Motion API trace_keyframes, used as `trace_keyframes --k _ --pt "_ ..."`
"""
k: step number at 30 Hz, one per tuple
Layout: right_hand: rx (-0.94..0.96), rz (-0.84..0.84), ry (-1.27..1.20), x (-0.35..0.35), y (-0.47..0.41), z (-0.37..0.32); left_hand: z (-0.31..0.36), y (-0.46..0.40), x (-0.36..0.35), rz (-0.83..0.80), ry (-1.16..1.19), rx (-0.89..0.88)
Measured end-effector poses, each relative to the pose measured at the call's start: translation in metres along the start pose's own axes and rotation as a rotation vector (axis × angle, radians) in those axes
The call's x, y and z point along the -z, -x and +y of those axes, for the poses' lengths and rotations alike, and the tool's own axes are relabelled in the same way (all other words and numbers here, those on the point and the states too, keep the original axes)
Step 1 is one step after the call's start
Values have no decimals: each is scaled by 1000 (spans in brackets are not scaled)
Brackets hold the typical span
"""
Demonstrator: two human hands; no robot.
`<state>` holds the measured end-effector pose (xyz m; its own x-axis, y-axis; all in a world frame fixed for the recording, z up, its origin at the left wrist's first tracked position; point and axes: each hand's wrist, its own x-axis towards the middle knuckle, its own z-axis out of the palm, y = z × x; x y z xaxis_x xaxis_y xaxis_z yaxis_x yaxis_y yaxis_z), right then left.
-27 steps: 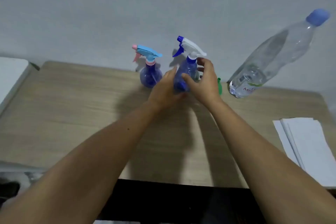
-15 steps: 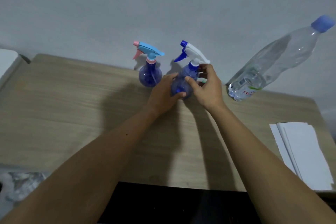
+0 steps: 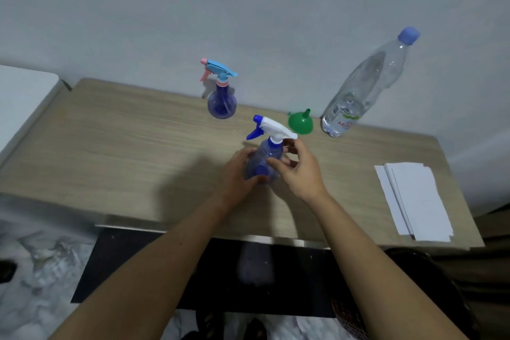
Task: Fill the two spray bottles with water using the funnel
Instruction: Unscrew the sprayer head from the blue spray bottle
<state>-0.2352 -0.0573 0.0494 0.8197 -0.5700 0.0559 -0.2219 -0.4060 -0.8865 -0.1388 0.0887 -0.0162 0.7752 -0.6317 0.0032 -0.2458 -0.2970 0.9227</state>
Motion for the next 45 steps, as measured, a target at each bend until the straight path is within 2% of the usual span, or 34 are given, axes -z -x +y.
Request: trace_keyframes --k 6,10,13,24,27,30,38,45 --pt "-66 9 -36 5 65 5 2 65 -14 39 -81 -14" --pt "-30 -27 1 13 81 -2 -2 86 -21 69 -125 -30" --pt "6 19 -44 17 84 -15 1 95 -25 104 -111 -56" --pt "32 82 -16 21 78 -15 4 95 -20 105 -130 -26" --pt "3 9 46 34 76 -5 3 91 -20 70 -166 -31" --pt "-8 -70 -41 42 78 -12 3 92 -23 81 -174 -36" --pt "47 7 -36 26 76 -26 3 91 -25 68 -186 3" --pt "127 -92 21 37 76 -18 8 92 -25 71 -171 10"
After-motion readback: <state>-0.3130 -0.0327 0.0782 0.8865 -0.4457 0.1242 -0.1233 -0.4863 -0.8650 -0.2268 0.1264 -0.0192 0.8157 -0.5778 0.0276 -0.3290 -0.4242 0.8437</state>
